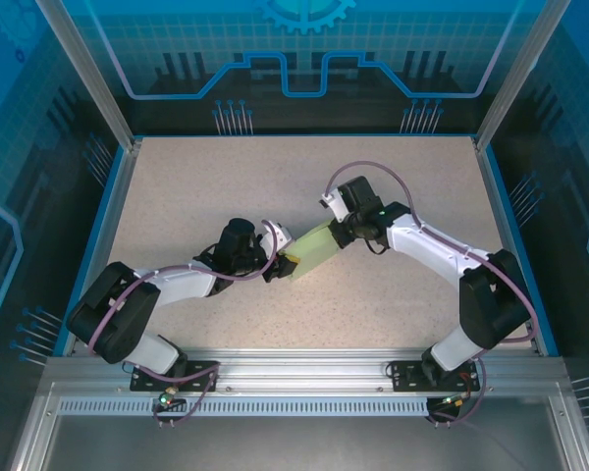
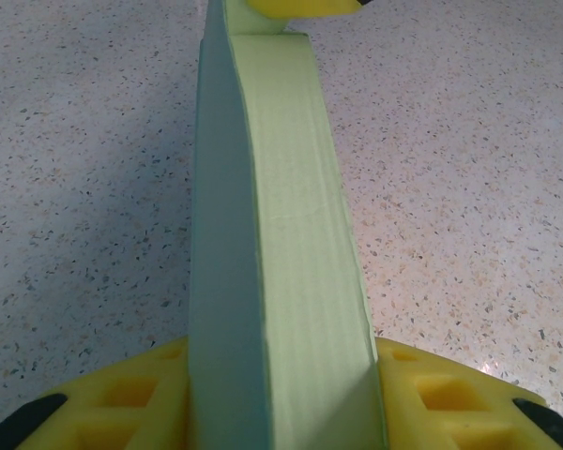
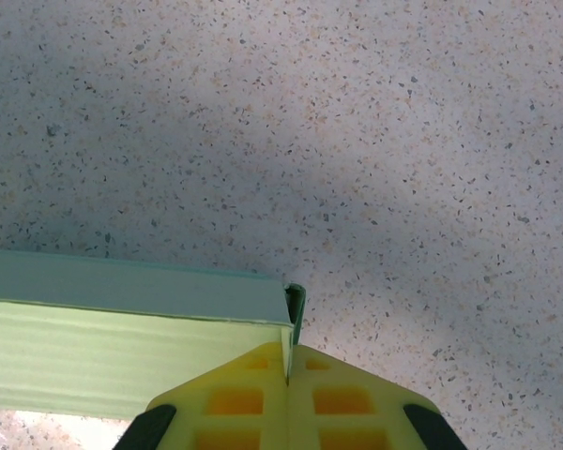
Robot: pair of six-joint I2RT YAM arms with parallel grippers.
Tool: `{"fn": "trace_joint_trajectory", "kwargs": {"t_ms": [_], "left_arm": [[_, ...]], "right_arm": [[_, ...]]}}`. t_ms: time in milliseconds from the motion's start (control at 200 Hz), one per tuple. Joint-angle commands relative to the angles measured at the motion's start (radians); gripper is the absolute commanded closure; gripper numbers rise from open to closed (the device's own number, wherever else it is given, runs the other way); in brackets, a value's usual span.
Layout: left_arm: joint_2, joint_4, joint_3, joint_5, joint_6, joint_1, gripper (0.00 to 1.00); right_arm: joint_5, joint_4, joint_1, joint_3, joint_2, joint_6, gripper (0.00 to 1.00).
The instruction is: Fold the paper box
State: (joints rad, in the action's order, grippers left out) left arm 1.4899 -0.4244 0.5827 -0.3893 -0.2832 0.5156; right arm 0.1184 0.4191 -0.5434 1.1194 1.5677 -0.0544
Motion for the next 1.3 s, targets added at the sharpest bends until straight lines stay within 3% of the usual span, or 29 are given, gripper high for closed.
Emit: {"fn": "trace_joint_trajectory", "kwargs": {"t_ms": [0, 240, 370, 610, 820, 1061, 1296], "left_arm": [[0.009, -0.026, 0.010, 0.018, -0.010, 0.001, 0.72], [0.006, -0.030, 0.011, 0.022, 0.002, 0.003, 0.69], [0.002, -0.028, 0.017, 0.025, 0.009, 0.001, 0.63], [-0.038, 0.006, 0.034, 0.044, 0.053, 0.003, 0.40], [-0.131, 0.071, 0.025, 0.069, 0.125, 0.002, 0.29], [-0.328, 0.293, 0.002, 0.195, 0.300, 0.017, 0.28], [-0.398, 0.533, 0.043, 0.266, 0.329, 0.054, 0.41]], "right_arm": [[0.019, 0.058, -0.012, -0.051, -0.008, -0.033, 0.98], [0.033, 0.004, -0.025, -0.120, -0.042, 0.014, 0.98], [0.054, -0.017, -0.046, -0.128, -0.060, 0.045, 0.98], [0.109, -0.002, -0.074, -0.096, -0.061, 0.114, 0.99], [0.152, 0.030, -0.108, -0.076, -0.053, 0.169, 0.99], [0.178, 0.044, -0.124, -0.069, -0.055, 0.193, 0.99], [0.177, 0.043, -0.125, -0.060, -0.052, 0.192, 0.99]]}}
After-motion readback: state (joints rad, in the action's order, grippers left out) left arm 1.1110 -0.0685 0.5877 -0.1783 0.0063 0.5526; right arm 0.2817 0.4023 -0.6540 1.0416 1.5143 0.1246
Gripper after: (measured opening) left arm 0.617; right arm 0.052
